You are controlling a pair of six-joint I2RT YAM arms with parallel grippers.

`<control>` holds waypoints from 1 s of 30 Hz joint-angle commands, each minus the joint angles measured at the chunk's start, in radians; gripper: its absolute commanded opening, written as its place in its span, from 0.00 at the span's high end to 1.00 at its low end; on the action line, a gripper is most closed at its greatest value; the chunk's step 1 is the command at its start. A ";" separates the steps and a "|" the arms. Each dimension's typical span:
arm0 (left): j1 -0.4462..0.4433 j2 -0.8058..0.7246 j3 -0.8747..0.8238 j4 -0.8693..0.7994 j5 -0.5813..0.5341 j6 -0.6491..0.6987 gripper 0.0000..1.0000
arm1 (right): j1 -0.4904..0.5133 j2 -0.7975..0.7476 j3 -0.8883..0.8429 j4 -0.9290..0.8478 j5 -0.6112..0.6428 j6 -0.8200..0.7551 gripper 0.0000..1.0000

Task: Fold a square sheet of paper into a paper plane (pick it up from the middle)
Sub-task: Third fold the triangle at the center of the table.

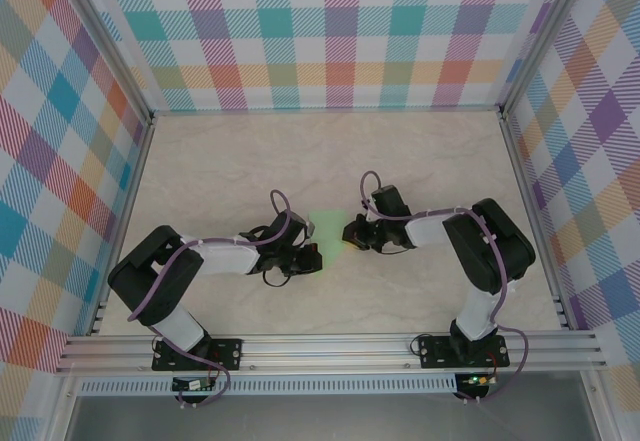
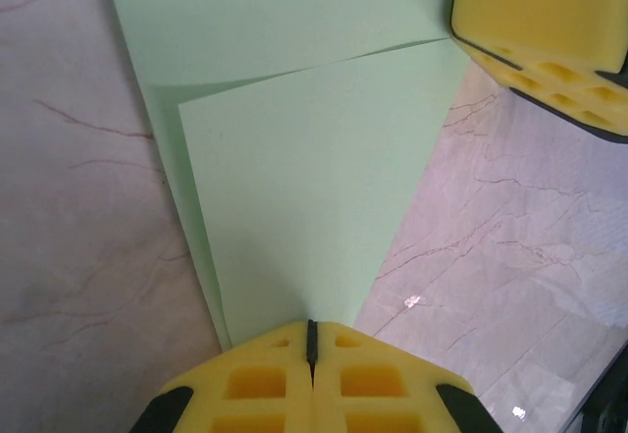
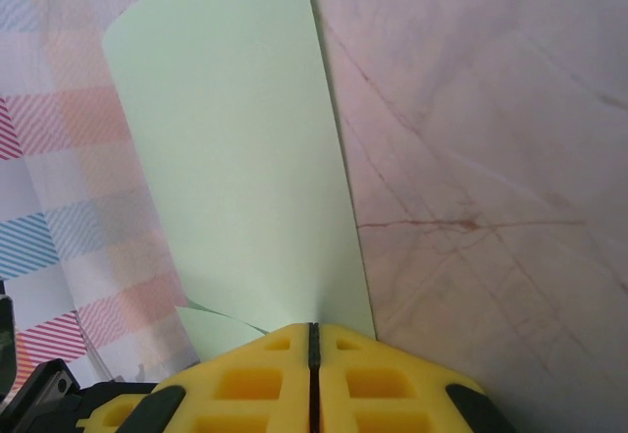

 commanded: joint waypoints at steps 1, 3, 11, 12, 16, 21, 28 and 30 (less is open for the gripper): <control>0.007 0.028 -0.070 -0.184 -0.100 0.039 0.99 | -0.039 -0.020 -0.036 -0.019 0.103 -0.036 0.90; 0.007 0.020 -0.077 -0.187 -0.094 0.050 0.99 | -0.039 -0.050 -0.037 -0.018 0.091 -0.041 0.89; 0.007 -0.036 -0.096 -0.220 -0.059 0.108 0.99 | -0.039 -0.197 -0.053 -0.121 0.116 -0.068 0.82; 0.007 -0.049 -0.099 -0.219 -0.053 0.112 0.99 | -0.039 -0.214 -0.060 -0.128 0.111 -0.068 0.81; 0.008 -0.102 -0.090 -0.224 -0.043 0.120 0.96 | -0.035 -0.278 -0.097 -0.135 0.084 -0.044 0.76; 0.007 -0.163 -0.032 -0.229 -0.038 0.121 0.92 | -0.011 -0.278 -0.091 -0.173 0.031 -0.018 0.65; 0.021 -0.176 0.042 -0.236 -0.094 0.121 0.88 | 0.045 -0.222 -0.063 -0.153 -0.007 0.025 0.55; 0.032 -0.160 0.049 -0.230 -0.112 0.121 0.88 | 0.059 -0.199 -0.046 -0.152 -0.008 0.032 0.54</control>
